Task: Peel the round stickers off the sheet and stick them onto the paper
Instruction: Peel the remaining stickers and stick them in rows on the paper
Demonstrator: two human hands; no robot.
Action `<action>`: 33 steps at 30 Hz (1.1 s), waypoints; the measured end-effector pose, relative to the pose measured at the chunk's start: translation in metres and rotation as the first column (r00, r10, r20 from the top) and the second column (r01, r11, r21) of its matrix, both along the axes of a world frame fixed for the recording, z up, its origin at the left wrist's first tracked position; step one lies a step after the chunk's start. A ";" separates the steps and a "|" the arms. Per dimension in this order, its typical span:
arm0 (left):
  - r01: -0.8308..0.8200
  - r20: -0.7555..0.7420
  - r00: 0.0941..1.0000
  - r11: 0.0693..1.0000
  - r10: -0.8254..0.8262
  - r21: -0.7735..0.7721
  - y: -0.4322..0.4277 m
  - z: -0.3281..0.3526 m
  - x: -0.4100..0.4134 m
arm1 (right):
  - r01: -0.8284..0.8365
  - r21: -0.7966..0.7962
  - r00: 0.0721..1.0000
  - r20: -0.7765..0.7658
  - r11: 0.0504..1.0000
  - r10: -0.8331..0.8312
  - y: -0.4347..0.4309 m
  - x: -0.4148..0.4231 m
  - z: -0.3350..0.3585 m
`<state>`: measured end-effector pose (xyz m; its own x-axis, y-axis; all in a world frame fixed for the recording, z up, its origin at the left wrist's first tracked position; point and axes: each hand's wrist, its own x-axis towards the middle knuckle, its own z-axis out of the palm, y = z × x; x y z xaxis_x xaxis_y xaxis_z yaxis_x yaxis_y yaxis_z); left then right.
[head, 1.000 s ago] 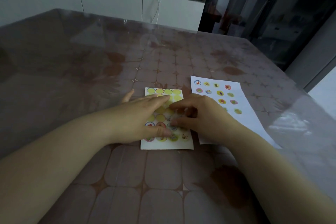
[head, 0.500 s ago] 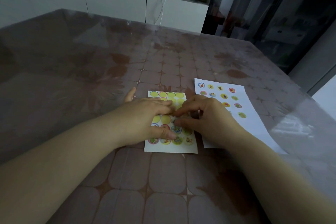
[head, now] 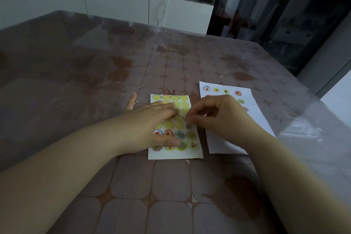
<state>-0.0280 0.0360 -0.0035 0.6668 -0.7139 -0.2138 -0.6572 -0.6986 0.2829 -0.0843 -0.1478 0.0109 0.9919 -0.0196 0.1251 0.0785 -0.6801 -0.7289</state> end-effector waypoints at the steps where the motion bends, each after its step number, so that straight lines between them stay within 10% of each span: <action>1: 0.009 0.012 1.000 1.000 -0.009 -0.001 0.001 0.000 0.001 | 0.060 0.019 0.998 -0.017 0.998 -0.060 -0.009 -0.001 0.006; 10: 0.063 0.112 0.992 0.997 -0.059 -0.033 0.002 -0.006 0.006 | 0.250 -0.165 0.844 -0.445 0.954 -0.298 -0.084 -0.011 0.018; 33: 0.094 0.077 0.993 0.991 -0.088 -0.090 0.002 -0.009 0.011 | 0.290 -0.481 0.763 -0.406 0.827 -0.503 -0.088 -0.004 0.013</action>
<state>-0.0173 0.0383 -0.0123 0.6095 -0.7870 -0.0961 -0.7382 -0.6075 0.2932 -0.0882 -0.2359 0.0239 0.8234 -0.4840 -0.2961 -0.5584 -0.7840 -0.2711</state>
